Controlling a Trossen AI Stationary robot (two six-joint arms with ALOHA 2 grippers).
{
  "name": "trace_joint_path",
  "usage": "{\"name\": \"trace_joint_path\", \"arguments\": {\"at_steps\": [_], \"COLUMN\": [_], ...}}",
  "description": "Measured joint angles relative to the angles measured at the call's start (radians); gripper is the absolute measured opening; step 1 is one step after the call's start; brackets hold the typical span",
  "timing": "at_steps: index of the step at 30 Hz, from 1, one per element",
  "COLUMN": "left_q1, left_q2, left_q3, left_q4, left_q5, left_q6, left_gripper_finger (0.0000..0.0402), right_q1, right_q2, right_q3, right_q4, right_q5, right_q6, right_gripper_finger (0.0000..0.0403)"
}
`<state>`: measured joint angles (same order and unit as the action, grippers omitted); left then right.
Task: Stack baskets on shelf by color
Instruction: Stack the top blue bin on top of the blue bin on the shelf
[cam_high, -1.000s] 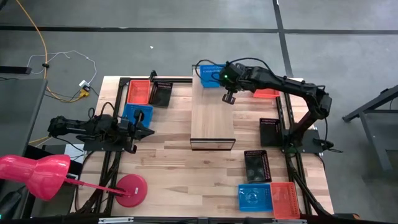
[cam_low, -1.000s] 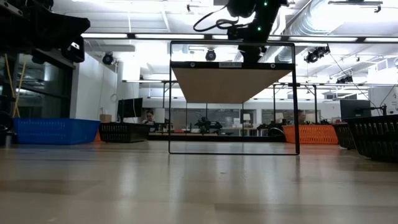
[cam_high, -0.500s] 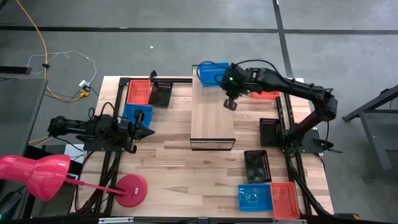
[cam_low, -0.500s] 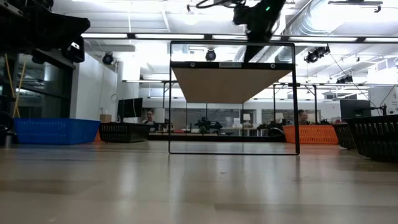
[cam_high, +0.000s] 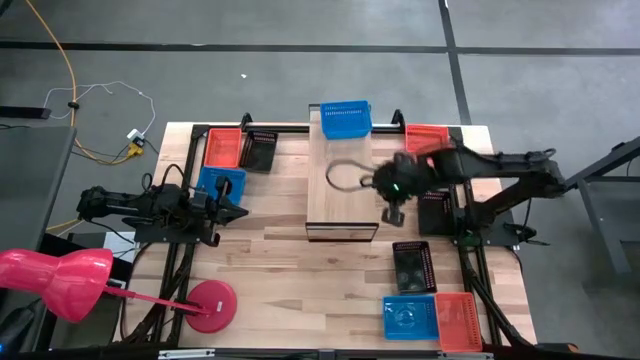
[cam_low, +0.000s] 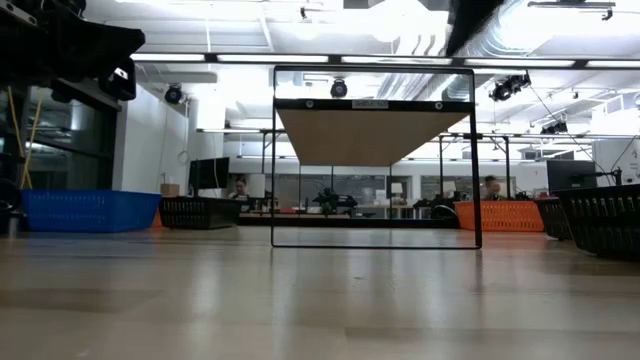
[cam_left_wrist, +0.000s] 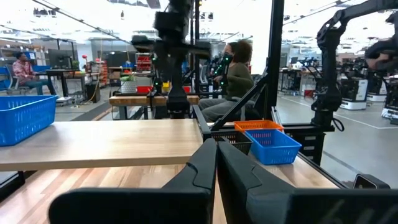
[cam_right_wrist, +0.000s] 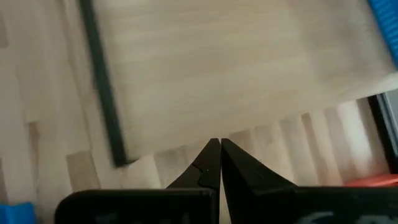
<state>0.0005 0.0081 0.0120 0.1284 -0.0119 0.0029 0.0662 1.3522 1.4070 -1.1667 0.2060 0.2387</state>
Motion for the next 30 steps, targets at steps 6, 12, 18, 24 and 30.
{"name": "trace_joint_path", "arguments": {"at_steps": [6,12,18,24,30], "left_q1": [0.000,0.000,0.000,0.000,0.000], "left_q2": [0.000,0.000,0.000,0.000,0.000], "left_q3": [0.000,0.000,0.000,0.000,0.001], "left_q4": [0.000,0.000,0.000,0.035,0.057], "left_q5": [0.000,0.000,0.000,-0.003,-0.026], "left_q6": [0.000,0.000,0.000,0.000,0.000], "left_gripper_finger": [0.0003,0.0003,0.0003,0.0003,0.0003], "right_q1": [0.097,0.217,0.271,0.253,0.232], "right_q2": [-0.257,-0.518,-0.673,-0.719,-0.719], "right_q3": [-0.317,-0.551,-0.768,-0.910,-0.947], "right_q4": [0.182,0.486,0.907,1.160,1.233], "right_q5": [0.056,0.245,0.352,0.351,0.351], "right_q6": [0.149,0.134,-0.079,-0.214,-0.247], "right_gripper_finger": [0.0000,0.0000,0.0000,0.0000,0.0000]}}
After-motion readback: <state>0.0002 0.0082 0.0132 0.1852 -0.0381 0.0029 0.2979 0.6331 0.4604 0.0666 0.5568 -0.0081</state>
